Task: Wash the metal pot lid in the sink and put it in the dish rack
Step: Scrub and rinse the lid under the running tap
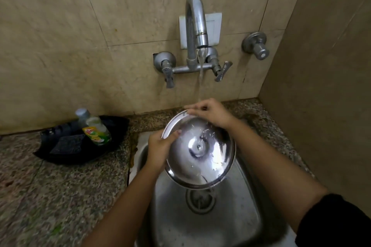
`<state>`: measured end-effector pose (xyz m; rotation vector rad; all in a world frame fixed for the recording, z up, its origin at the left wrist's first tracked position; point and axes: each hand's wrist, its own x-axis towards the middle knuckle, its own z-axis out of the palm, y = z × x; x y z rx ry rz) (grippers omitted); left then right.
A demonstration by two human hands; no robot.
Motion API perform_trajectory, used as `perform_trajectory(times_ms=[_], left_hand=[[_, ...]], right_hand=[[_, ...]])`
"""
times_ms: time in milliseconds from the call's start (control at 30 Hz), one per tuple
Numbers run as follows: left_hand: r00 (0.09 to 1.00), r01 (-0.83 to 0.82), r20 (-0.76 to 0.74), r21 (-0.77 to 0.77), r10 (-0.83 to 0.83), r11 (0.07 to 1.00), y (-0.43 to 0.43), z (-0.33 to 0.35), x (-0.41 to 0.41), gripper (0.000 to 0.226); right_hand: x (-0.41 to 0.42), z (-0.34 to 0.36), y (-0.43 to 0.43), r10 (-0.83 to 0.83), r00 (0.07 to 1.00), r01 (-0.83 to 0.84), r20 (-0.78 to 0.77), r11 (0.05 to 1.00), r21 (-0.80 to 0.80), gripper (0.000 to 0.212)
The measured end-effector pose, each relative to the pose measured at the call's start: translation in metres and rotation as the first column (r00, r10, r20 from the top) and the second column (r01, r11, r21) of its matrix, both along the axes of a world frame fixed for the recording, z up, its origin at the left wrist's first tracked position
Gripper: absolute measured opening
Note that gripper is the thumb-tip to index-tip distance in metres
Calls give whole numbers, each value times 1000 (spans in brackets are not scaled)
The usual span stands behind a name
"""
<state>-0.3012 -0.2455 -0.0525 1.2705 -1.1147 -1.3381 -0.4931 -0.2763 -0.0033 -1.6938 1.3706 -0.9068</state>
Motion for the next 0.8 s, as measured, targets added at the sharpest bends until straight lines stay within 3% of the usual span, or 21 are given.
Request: perform_trajectory(times_ms=[67, 133, 233, 300, 467, 533, 633, 700, 800], left_hand=[[998, -56, -16, -7, 56, 998, 3, -1, 5, 18], [997, 53, 55, -25, -51, 998, 2, 5, 3, 19], [947, 297, 126, 20, -297, 955, -9, 16, -7, 20], [938, 335, 82, 46, -338, 941, -14, 19, -12, 20], [982, 185, -65, 106, -179, 977, -7, 9, 2, 23], [971, 236, -69, 140, -228, 962, -6, 9, 2, 20], [954, 299, -30, 83, -298, 951, -4, 13, -11, 16], [967, 255, -23, 58, -254, 965, -4, 13, -11, 18], [981, 191, -60, 71, -187, 979, -4, 10, 1, 19]], right_hand=[[-18, -5, 0, -167, 973, 165, 159, 986, 31, 16], [-19, -5, 0, -153, 978, 145, 143, 987, 67, 17], [7, 3, -2, 97, 993, -92, -68, 993, 80, 10], [19, 2, -4, 161, 967, -153, -196, 987, 56, 10], [-19, 4, 3, -114, 985, 101, 129, 990, 102, 18], [-13, 4, 4, -69, 997, 66, 26, 992, 105, 19], [21, 0, 0, 140, 964, -132, -226, 990, 54, 18], [15, 1, -2, 91, 987, -86, -133, 995, 42, 20], [-19, -3, -1, -117, 990, 107, 81, 988, 113, 20]])
